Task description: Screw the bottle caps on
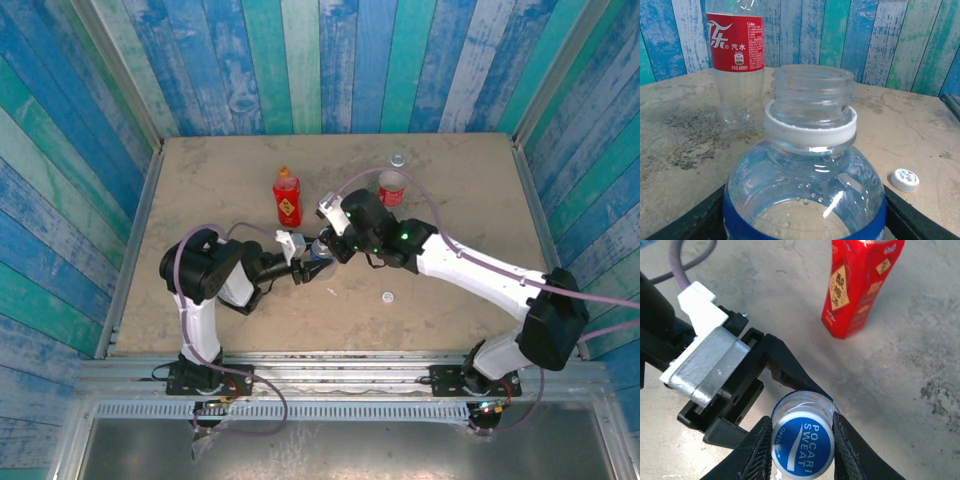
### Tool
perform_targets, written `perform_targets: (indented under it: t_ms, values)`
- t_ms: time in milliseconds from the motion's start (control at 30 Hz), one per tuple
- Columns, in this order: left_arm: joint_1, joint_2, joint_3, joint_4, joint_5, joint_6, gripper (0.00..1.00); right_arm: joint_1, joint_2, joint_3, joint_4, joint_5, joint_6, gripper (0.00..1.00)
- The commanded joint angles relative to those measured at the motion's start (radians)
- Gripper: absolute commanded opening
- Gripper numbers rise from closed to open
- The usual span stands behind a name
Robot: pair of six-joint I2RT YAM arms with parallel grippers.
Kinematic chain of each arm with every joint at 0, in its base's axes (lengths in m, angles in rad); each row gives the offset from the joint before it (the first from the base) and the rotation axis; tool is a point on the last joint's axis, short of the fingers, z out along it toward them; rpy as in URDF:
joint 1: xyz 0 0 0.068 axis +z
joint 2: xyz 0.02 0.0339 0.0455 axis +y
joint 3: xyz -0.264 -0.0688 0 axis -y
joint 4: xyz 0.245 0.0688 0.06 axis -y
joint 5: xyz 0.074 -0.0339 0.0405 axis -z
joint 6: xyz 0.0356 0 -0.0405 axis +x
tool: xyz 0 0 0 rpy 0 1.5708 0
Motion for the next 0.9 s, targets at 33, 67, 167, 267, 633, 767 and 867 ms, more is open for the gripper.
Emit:
perform_targets:
  t_ms: [33,67,167,267,633,767,867]
  values:
    - [-0.006,0.056,-0.005,0.09,0.024,-0.021,0.63,-0.015,0.053,0.043,-0.102,-0.015,0.047,0.29]
    - [-0.007,0.053,-0.007,0.089,0.019,-0.02,0.62,-0.018,0.06,0.048,-0.104,-0.022,0.048,0.29]
    - [-0.006,0.049,-0.011,0.079,0.008,-0.012,0.63,-0.024,0.084,0.059,-0.11,-0.031,0.051,0.29]
    - [-0.007,0.048,-0.01,0.08,0.012,-0.012,0.63,-0.03,0.1,0.059,-0.099,-0.041,0.048,0.29]
    - [-0.007,0.042,-0.01,0.062,0.006,-0.012,0.62,-0.041,0.146,0.067,-0.11,-0.035,0.041,0.29]
    - [-0.007,0.04,-0.013,0.06,0.001,-0.006,0.62,-0.042,0.14,0.067,-0.126,-0.028,0.057,0.29]
    - [-0.007,0.039,-0.013,0.053,0.002,-0.004,0.62,-0.044,0.094,0.029,-0.094,-0.018,0.075,0.29]
